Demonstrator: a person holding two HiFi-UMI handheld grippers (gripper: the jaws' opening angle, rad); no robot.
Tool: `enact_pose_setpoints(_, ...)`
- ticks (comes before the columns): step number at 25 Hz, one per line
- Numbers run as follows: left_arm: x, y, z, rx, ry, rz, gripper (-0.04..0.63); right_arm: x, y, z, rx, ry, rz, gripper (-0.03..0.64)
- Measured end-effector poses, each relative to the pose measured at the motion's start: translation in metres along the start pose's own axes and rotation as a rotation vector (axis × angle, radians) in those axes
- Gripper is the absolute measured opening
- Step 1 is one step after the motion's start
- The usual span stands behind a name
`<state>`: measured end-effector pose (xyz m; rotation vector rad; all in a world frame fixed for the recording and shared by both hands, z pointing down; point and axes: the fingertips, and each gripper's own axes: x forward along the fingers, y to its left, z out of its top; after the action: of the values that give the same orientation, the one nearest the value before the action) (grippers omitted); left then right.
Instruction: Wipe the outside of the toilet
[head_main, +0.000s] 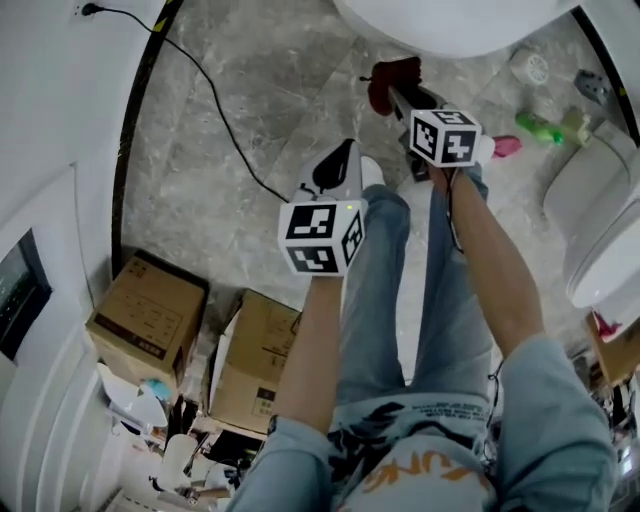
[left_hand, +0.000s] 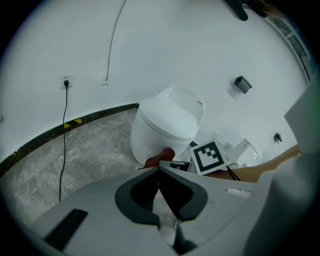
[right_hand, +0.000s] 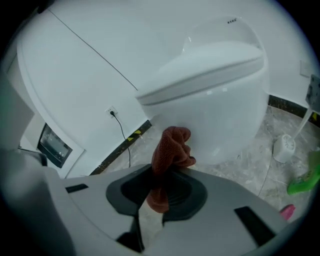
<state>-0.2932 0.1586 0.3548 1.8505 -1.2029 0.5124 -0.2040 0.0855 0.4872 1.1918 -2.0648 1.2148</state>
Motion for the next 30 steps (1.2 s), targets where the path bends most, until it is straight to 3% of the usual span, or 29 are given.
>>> enact_pose_setpoints(7,-0.043,-0.027,0.060,-0.009,-0.104,-0.017,-0.006,-0.096,0.072,0.057,-0.064,-0.094,0.113,0.060)
enact_pose_setpoints(18,-0.131,-0.075,0.149,-0.007,-0.248,0.009,-0.006,-0.234,0.137,0.154,-0.129,-0.268,0.098,0.060)
enact_pose_setpoints(24,-0.178,-0.114,0.210,0.025,-0.340,0.002,-0.006,-0.301,0.168,0.211,-0.089,-0.407,0.174,0.061)
enact_pose_setpoints(30,-0.229,-0.142,0.262,0.075,-0.434,-0.013,-0.006,-0.359,0.200,0.264,-0.137,-0.510,0.170,0.060)
